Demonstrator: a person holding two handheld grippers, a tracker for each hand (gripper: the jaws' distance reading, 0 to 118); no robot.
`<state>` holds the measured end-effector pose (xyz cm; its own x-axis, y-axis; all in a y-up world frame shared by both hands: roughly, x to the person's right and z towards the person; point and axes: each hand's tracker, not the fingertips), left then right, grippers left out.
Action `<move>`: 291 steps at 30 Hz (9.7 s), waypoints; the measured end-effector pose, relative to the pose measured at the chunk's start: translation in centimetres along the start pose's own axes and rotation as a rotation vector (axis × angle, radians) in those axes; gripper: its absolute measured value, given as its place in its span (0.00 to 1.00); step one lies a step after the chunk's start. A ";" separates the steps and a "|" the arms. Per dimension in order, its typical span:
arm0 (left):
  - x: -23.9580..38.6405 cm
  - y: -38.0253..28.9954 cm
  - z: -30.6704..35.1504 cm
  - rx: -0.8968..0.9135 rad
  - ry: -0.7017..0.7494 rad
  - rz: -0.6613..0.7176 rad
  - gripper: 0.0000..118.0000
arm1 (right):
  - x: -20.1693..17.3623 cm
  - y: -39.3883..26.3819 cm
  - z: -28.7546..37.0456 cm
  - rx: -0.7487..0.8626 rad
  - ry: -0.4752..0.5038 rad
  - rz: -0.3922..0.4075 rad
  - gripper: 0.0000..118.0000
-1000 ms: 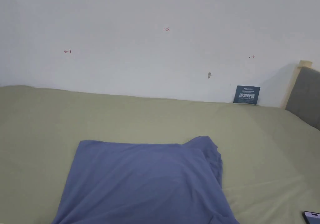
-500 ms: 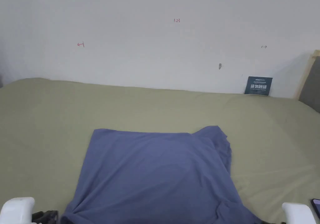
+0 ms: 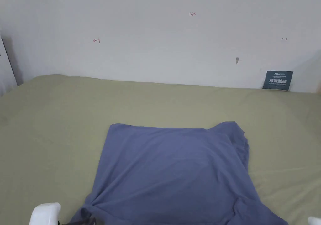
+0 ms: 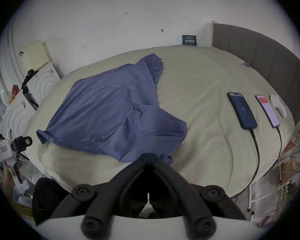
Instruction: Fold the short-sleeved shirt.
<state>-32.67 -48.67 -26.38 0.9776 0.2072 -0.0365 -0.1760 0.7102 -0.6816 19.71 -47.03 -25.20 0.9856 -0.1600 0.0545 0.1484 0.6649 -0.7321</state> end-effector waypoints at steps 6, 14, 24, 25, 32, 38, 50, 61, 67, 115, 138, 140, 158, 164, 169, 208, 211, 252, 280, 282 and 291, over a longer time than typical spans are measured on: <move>-0.4 0.9 -4.6 -0.007 0.066 -0.043 0.40 | 0.2 0.4 -0.5 0.003 0.001 0.016 0.00; -1.3 1.7 -3.7 0.030 0.043 -0.036 0.04 | 2.3 1.4 -3.3 -0.057 -0.063 0.054 0.89; -0.4 1.8 -2.7 0.033 0.027 -0.035 0.03 | 2.9 1.9 -6.5 -0.128 0.012 0.028 0.03; -0.6 1.9 -2.6 0.039 0.025 -0.029 0.03 | 2.3 2.0 -5.5 -0.070 -0.013 0.086 0.03; -1.1 3.9 -1.9 0.087 0.008 -0.007 0.03 | 0.4 4.7 -2.0 0.187 0.013 0.178 0.03; -0.3 10.0 -3.5 0.112 0.012 -0.048 0.03 | -0.2 11.6 -4.4 0.229 0.049 0.217 0.03; -0.6 17.5 -16.0 -0.186 0.074 -0.212 0.03 | 1.8 18.5 -17.8 0.025 -0.033 0.234 0.03; -1.2 15.9 -10.7 -0.032 0.065 -0.010 0.66 | 1.6 16.0 -12.3 0.240 -0.013 0.187 0.88; 1.9 11.3 -3.9 0.162 0.022 -0.046 0.59 | -0.1 11.2 -7.9 0.267 -0.035 0.094 0.80; -0.7 11.8 -13.0 -0.026 -0.004 0.055 0.10 | -0.6 10.4 -13.8 0.080 0.030 0.203 0.05; -0.8 3.7 -4.0 -0.103 -0.063 0.031 0.10 | 2.9 4.1 -5.7 -0.080 0.090 0.154 0.05; -1.4 2.5 -4.1 -0.121 -0.065 0.059 0.10 | 3.1 2.9 -5.7 -0.094 0.092 0.150 0.05; -4.1 5.1 0.9 -0.089 -0.015 0.196 0.61 | 5.1 4.8 -0.4 0.013 -0.075 0.134 0.80; -1.4 9.5 2.5 0.015 0.027 0.072 0.60 | 3.0 9.0 1.0 0.144 -0.069 0.086 0.69; 2.3 12.4 -0.4 0.044 0.018 -0.001 0.02 | 0.7 11.7 -2.5 0.137 -0.087 0.111 0.00; 3.1 22.4 -22.5 -0.233 0.031 -0.127 0.03 | 1.5 28.6 -25.1 -0.221 -0.146 0.143 0.00; 2.9 23.0 -20.2 -0.195 -0.013 -0.129 0.03 | 2.6 28.4 -21.4 -0.117 -0.065 0.120 0.00; -5.8 4.5 1.6 -0.050 -0.050 0.110 0.79 | 5.6 4.3 -0.4 -0.087 -0.067 0.139 0.82; -5.8 9.9 -0.6 -0.085 -0.535 0.159 0.03 | -3.3 3.8 0.6 0.019 -0.027 0.161 0.00; -8.0 10.2 -1.3 -0.117 -0.579 0.232 0.21 | -3.4 3.8 0.7 0.020 -0.016 0.160 0.00; -12.4 7.4 -5.6 -0.331 -0.519 0.375 0.94 | -3.2 4.2 0.3 -0.022 -0.009 0.163 0.00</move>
<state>-45.43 -49.79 -35.05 0.6629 0.7485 -0.0162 -0.3647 0.3039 -0.8802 17.24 -43.49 -28.23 0.9972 -0.0453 -0.0602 -0.0149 0.6656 -0.7462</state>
